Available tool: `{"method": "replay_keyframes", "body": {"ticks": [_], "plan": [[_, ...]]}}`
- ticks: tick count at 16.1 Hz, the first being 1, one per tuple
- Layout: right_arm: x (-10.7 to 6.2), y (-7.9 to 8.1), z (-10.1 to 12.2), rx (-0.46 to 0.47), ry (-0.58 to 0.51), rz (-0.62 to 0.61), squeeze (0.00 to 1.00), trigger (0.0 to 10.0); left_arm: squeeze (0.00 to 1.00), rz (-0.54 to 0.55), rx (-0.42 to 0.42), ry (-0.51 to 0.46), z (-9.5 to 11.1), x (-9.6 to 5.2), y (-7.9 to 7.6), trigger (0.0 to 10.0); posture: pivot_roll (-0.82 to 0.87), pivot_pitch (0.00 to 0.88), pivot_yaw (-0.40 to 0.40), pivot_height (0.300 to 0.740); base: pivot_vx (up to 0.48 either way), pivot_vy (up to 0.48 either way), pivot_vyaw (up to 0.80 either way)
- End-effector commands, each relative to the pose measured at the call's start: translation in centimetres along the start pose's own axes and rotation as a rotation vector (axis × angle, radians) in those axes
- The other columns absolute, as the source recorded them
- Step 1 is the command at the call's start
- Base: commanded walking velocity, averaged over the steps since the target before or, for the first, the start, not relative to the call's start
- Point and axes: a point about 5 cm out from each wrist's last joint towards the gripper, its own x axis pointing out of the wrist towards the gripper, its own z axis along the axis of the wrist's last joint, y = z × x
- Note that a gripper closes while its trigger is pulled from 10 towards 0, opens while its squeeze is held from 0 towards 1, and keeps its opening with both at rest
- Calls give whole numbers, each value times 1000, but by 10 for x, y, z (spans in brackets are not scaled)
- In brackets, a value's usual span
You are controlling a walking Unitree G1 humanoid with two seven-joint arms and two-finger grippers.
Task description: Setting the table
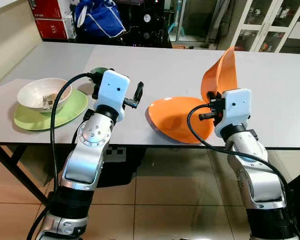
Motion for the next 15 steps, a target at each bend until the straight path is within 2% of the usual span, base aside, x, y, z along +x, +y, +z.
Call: {"method": "replay_keyframes", "body": {"ticks": [1, 15], "plan": [[1, -5, 13, -14, -52, -4, 0, 10000, 0, 3, 6, 6, 1, -1, -1, 10000, 11, 0, -56, 740, 0, 0, 0], [5, -4, 15, -14, -50, 10, 0, 10000, 0, 29, 7, 9, 3, 2, 4, 10000, 16, 0, -75, 740, 0, 0, 0]]}}
